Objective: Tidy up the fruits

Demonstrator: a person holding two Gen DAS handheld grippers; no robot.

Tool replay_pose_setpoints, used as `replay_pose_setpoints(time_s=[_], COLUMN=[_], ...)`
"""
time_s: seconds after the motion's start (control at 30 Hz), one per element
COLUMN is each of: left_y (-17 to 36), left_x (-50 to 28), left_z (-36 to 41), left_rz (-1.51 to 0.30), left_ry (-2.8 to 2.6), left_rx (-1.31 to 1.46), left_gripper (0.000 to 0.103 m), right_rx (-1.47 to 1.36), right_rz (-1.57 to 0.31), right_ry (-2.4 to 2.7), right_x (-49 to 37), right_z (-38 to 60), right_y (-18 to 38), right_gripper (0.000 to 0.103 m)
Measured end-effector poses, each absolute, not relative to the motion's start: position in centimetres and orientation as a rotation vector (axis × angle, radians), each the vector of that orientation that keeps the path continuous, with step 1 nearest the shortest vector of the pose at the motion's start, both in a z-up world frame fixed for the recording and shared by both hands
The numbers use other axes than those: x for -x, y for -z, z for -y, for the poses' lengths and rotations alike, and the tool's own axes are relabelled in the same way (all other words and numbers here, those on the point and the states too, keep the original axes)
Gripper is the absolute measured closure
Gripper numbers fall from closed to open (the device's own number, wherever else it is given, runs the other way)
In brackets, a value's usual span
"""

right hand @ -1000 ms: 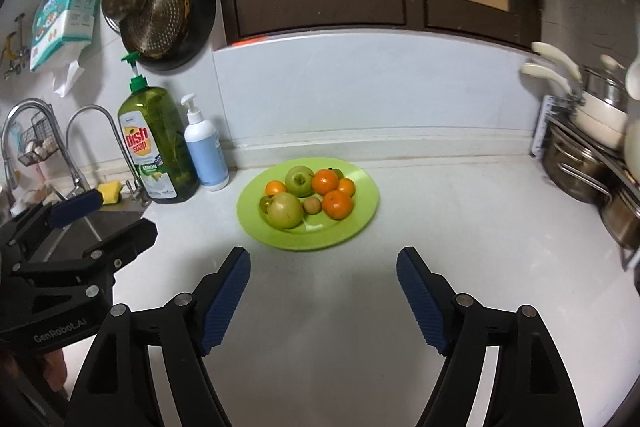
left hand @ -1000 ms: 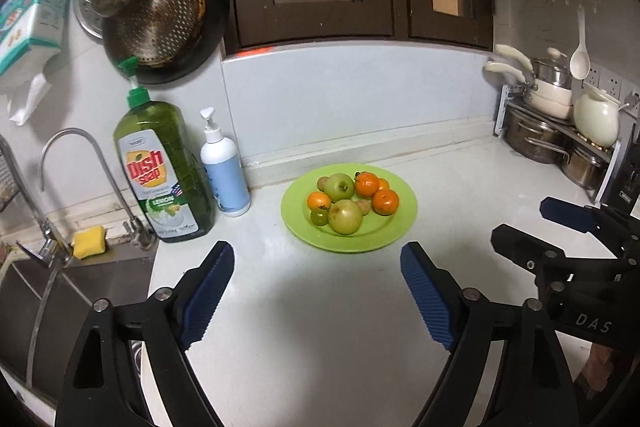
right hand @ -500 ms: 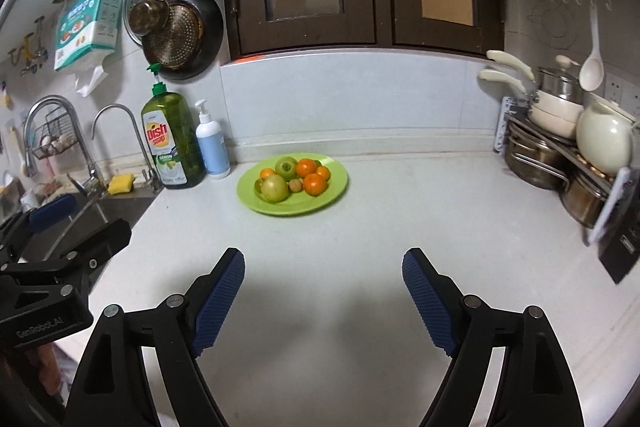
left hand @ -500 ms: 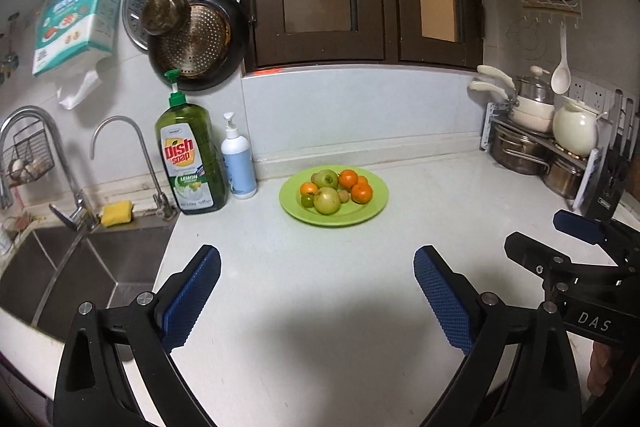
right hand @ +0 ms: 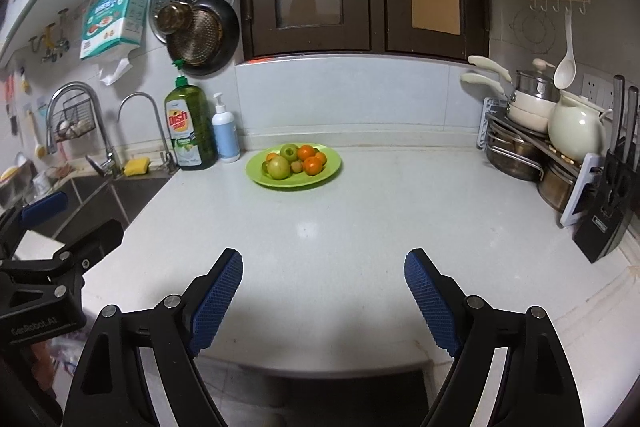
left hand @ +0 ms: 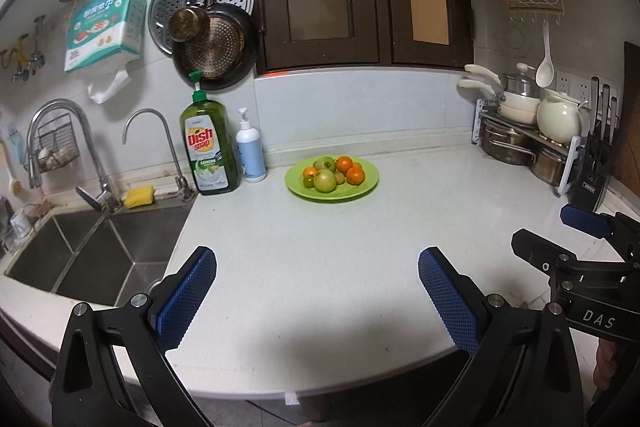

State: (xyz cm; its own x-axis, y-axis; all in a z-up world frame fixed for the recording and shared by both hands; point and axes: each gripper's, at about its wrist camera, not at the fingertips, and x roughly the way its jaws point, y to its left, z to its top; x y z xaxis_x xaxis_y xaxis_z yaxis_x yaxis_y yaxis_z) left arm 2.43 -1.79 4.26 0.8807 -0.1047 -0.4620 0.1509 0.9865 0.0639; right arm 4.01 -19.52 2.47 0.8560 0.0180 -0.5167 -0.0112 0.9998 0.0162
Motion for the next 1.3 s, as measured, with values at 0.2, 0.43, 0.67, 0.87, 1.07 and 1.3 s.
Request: replay_pose_setpoints(time_s=[0.2,0.43,0.67,0.87,1.07,1.3], left_y=[-4.2,-4.0,-4.1,-4.3,-4.2,-4.1], left_x=[-0.6,0.8,1.5,1.7,1.8,1.8], left_z=[1.6,1.5,1.6,1.8,1.8,1.8], left_rz=[-0.477,-0.471,-0.456,-0.439,-0.433,-0.441], left_ry=[0.111,0.104,0.092,0.084,0.084,0.087], left_rx=[-0.089,-0.075,-0.089,-0.097,-0.098,-0.093], left_gripper=[0.000,0.000,0.000,0.000,0.000,0.000], right_rx=[-0.007,-0.004,0.000,-0.002,-0.004,-0.004], right_rz=[-0.533,-0.530,-0.532,-0.524,-0.525,-0.524], right_ry=[-0.036,-0.053,-0.063,-0.066,-0.070,-0.074], right_x=[-2.2,-1.2,-0.7,-0.4,-0.4,-0.5], right_z=[19.4,19.5,19.7,19.8,20.0,20.0], right_y=[-2.5,-2.3,-2.2,-2.2,-2.2,-2.1], right_gripper=[0.019,0.019,0.019,0.019,0.019,0.019])
